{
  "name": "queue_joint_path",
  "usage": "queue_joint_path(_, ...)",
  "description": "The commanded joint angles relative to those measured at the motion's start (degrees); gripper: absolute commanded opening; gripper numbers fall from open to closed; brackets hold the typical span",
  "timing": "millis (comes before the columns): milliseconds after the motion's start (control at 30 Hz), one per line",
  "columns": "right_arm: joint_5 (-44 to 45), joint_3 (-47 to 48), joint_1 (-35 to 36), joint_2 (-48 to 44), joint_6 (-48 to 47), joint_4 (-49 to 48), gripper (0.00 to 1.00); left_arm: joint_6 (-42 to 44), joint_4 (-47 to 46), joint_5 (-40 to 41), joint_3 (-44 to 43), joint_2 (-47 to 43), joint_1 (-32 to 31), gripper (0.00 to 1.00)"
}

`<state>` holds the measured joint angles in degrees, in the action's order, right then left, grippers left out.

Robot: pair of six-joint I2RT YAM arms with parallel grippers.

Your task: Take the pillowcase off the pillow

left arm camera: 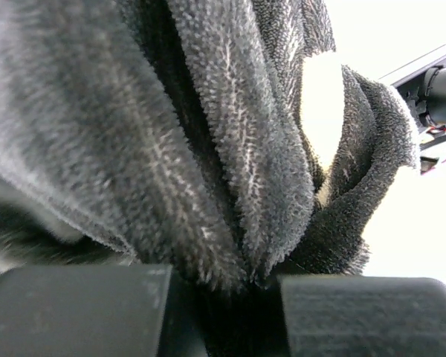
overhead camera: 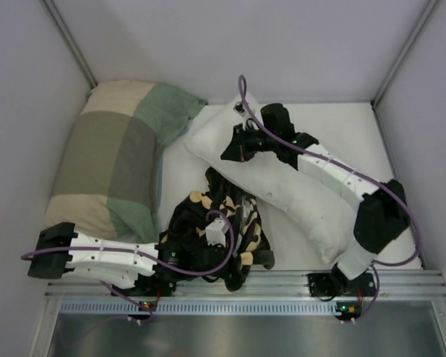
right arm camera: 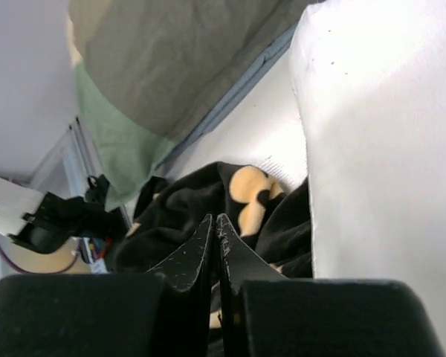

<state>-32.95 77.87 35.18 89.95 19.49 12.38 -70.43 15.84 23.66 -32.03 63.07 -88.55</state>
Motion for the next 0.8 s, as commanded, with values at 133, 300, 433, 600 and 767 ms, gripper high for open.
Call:
queue_joint_path(133,-7.8,16.2,-0.2,21.8,-10.2,1.8,0.0,-1.5,-2.0,2.4,3.7,-8.3,-1.0,0.0)
queue_joint_path(300,-0.1,20.1,0.9,31.1,-12.1,6.1,0.0,-2.0,0.0,2.8,4.3,-9.6,-1.0,0.0)
queue_joint_path(433,18.1,19.8,-2.5,33.7,-6.9,9.2,0.0,-2.3,0.0,2.9,4.4,-9.2,-1.0,0.0)
queue_joint_path(600,29.8,12.0,-13.9,29.6,0.6,9.0,0.0,-1.6,0.0,2.5,3.3,-7.7,-1.0,0.0)
queue_joint_path(767,36.0,3.1,-24.8,24.3,-0.8,9.2,0.0,-0.9,-0.1,2.3,1.7,-6.0,-1.0,0.0)
